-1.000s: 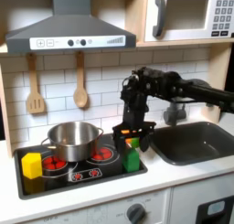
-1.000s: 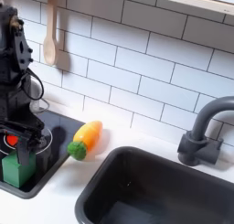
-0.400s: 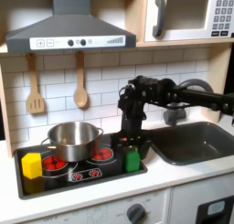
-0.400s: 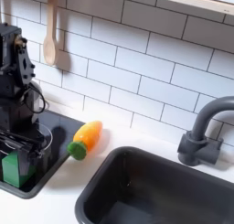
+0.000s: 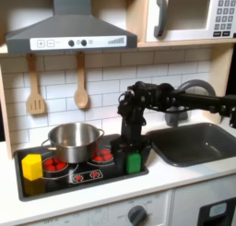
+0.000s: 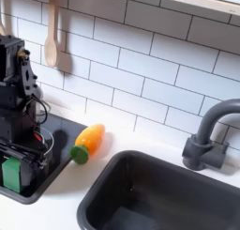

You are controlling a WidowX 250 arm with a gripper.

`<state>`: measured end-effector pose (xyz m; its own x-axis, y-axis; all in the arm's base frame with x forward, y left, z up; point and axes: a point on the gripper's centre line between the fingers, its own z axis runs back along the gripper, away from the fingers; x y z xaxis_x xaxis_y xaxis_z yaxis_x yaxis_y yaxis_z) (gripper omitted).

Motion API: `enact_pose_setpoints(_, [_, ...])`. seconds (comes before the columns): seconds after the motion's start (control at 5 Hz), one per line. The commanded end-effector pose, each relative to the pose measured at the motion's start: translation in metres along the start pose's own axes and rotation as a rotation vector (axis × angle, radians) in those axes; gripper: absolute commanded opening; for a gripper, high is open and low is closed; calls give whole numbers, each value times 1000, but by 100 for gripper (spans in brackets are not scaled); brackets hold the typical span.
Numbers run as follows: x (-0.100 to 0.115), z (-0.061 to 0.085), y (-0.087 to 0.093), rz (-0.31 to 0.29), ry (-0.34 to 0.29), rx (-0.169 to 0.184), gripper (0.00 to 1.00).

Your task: Reach green block

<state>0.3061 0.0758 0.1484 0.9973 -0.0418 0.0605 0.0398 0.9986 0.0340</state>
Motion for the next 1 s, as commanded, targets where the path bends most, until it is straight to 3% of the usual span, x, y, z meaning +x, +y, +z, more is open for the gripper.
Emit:
enact_pose_setpoints(0.0, [1, -7, -1, -40, -1, 14, 100])
enact_pose_setpoints(0.4, [-3, -15, -14, -59, -1, -1, 100])
enact_pose_setpoints(0.8, [-1, -13, -15, -52, -5, 8, 100])
